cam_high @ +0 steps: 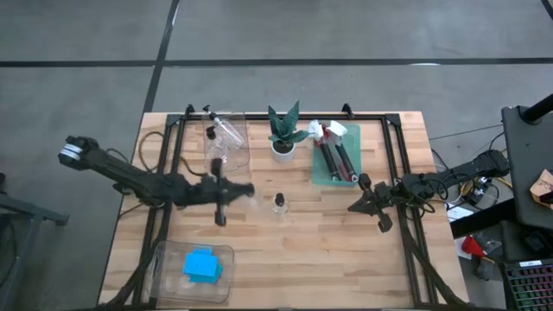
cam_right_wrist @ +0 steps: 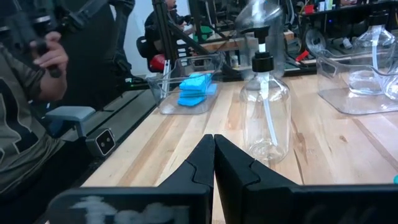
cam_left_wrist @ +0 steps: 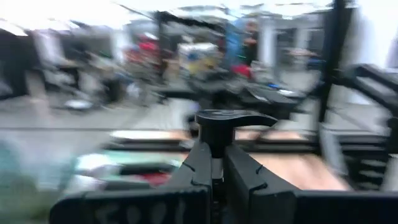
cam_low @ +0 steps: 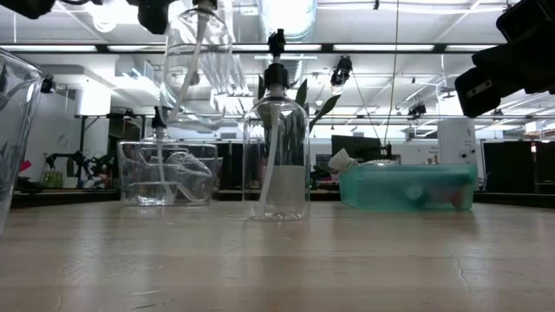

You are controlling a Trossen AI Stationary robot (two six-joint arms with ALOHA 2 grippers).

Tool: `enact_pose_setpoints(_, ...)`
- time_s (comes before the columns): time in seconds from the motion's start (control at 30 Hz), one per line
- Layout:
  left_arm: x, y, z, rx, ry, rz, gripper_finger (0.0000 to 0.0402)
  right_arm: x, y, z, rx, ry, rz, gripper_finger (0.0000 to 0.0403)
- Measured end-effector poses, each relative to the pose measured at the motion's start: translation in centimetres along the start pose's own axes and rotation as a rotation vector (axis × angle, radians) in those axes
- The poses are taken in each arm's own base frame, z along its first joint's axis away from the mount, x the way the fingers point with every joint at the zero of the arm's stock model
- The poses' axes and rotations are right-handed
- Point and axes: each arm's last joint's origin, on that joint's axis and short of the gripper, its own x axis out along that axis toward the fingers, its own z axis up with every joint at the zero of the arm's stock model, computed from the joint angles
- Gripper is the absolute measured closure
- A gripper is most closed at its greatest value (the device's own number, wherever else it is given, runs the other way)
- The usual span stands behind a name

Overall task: Pick & Place Kitchen Sink Supplies
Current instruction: Put the black soap dispenser into the top transparent bin

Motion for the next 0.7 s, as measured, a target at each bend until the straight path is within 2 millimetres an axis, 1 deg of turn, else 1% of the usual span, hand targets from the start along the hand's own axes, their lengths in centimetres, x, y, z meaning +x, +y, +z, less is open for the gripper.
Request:
enact_pose_setpoints(0.13,-1.5,1.3,0.9,0.094,-0.031,0.231,0.0387,0.0,0.0,0.0,0.0,0.0,0.0,0.0394)
enact_pose_setpoints(0.23,-2.3,2.3,0.9,0.142,-0.004,0.45,0.0386,0.0,0.0,0.0,0.0,0.001,0.0,0.0394)
enact_pose_setpoints(0.3,-2.7,2.8,0.8,0.168,0.011,0.544,0.0386,0.0,0.0,0.0,0.0,0.0,0.0,0.0394)
enact_pose_setpoints(0.5,-3.5,4.2,1.0,0.216,-0.039,0.639,0.0385,0.0,0.0,0.0,0.0,0.0,0.0,0.0394)
enact_pose_setpoints(0.63,-3.9,5.7,0.7,0.212,-0.059,0.725,0.0385,0.0,0.0,0.0,0.0,0.0,0.0,0.0394)
enact_pose_setpoints(0.7,-4.1,6.6,0.0,0.2,-0.064,0.774,0.0386,0.0,0.0,0.0,0.0,0.0,0.0,0.0394)
